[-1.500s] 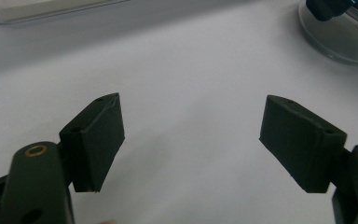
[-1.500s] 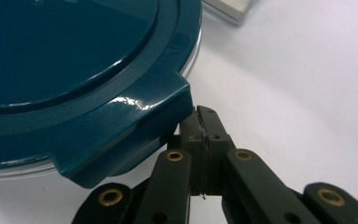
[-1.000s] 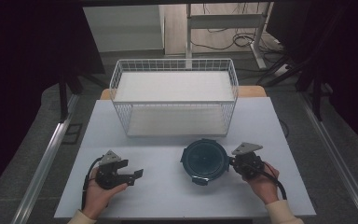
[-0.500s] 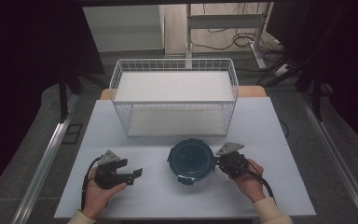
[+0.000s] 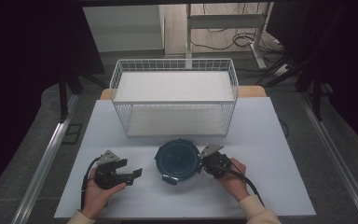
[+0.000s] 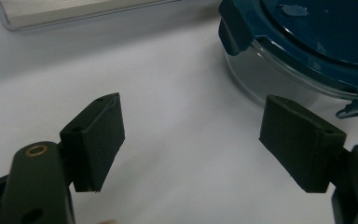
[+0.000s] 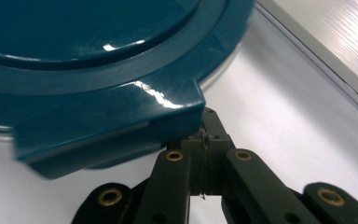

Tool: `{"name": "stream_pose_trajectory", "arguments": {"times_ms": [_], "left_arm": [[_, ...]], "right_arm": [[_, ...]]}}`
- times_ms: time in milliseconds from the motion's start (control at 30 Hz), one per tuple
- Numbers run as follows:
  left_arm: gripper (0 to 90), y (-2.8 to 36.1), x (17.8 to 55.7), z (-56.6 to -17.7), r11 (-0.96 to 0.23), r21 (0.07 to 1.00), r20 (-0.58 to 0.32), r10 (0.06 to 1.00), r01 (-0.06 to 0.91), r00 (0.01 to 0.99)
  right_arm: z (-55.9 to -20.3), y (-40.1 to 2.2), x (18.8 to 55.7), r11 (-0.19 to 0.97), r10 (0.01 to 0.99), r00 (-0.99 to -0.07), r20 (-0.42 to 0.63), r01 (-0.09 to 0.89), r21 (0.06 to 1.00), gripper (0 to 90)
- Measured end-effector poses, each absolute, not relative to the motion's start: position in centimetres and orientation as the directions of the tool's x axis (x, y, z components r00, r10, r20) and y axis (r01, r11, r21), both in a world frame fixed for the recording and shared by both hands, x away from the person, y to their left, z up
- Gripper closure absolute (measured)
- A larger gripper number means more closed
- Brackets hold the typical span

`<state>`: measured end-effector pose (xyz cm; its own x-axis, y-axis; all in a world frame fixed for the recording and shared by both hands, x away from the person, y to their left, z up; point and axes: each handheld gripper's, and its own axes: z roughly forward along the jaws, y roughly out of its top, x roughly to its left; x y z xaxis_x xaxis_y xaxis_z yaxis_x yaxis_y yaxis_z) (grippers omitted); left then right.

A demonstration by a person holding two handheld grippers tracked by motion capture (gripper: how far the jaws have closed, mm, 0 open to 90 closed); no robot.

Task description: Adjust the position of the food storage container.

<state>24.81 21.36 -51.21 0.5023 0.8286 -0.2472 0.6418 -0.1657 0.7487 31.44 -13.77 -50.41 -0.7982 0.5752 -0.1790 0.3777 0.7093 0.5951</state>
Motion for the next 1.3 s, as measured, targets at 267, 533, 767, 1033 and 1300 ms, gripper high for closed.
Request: {"name": "stream_pose_trajectory", "arguments": {"times_ms": [267, 533, 767, 1033, 1300], "left_arm": [[21.7, 21.4, 24.8, -51.2, -0.164, 0.749, -0.248, 0.83, 0.643, 0.5], [21.7, 21.6, 24.8, -51.2, -0.159, 0.751, -0.25, 0.83, 0.641, 0.499], [21.7, 22.0, 24.7, -51.1, -0.145, 0.754, -0.257, 0.832, 0.64, 0.492], [21.6, 21.9, 24.6, -50.9, -0.144, 0.755, -0.259, 0.831, 0.64, 0.492], [21.5, 22.0, 24.6, -51.1, -0.145, 0.75, -0.263, 0.83, 0.645, 0.492]], "right_arm": [[-50.7, -13.9, 31.9, 0.7, 0.593, -0.787, -0.17, 0.4, 0.592, 89.7], [-49.9, -14.8, 31.9, 0.642, 0.633, -0.762, -0.136, 0.419, 0.642, 89.6], [-48.9, -16.6, 30.4, 0.573, 0.668, -0.738, -0.099, 0.425, 0.701, 89.4], [-48.0, -19.7, 28.8, 0.418, 0.73, -0.683, 0.028, 0.479, 0.772, 62.6], [-48.0, -21.0, 28.1, 0.277, 0.776, -0.618, 0.128, 0.516, 0.81, 30.7]]}}
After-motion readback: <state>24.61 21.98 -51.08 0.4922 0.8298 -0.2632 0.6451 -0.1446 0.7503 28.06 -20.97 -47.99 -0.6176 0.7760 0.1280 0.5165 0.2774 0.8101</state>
